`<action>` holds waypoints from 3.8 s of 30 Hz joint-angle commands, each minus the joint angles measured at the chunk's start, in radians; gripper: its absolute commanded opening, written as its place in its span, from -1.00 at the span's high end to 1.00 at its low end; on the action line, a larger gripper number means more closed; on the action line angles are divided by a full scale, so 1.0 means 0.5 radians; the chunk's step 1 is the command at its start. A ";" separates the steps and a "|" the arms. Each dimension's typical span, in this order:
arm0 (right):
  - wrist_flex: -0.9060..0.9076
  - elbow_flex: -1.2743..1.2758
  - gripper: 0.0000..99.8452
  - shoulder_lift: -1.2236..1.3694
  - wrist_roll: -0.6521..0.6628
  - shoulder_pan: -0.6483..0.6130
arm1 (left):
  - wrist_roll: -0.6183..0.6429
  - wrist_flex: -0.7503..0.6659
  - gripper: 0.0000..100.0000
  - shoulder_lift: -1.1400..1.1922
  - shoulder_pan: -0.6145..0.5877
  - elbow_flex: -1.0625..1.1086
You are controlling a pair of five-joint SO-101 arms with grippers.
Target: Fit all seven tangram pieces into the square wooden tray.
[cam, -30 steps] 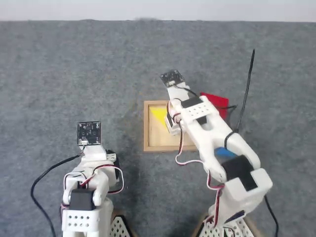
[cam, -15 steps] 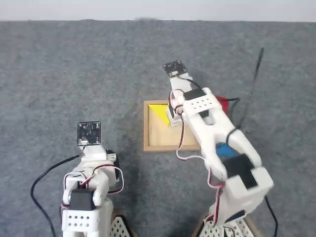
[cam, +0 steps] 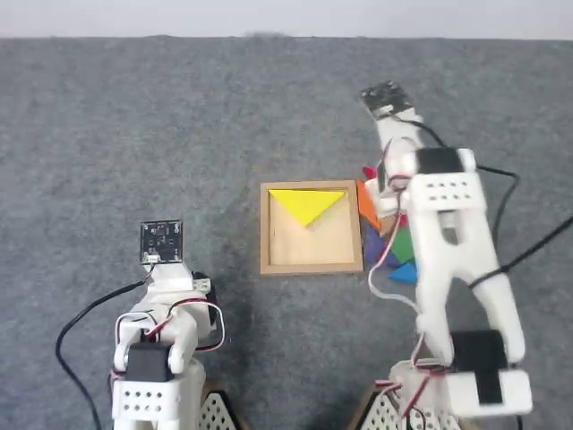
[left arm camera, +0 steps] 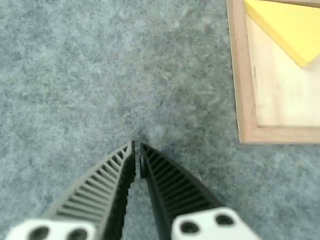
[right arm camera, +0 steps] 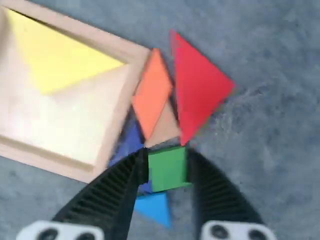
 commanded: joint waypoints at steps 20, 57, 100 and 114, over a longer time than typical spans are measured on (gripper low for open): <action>0.005 -0.924 0.39 1.155 0.755 0.133 | -0.031 0.009 0.97 -0.040 -0.012 -0.026; -0.342 -0.921 0.39 1.395 1.010 0.167 | -0.031 0.009 0.97 -0.040 -0.012 -0.026; 0.057 -0.933 0.23 1.033 0.822 0.183 | -0.031 0.009 0.97 -0.040 -0.012 -0.026; -0.186 -0.994 0.28 1.422 0.954 0.269 | -0.031 0.009 0.97 -0.040 -0.012 -0.026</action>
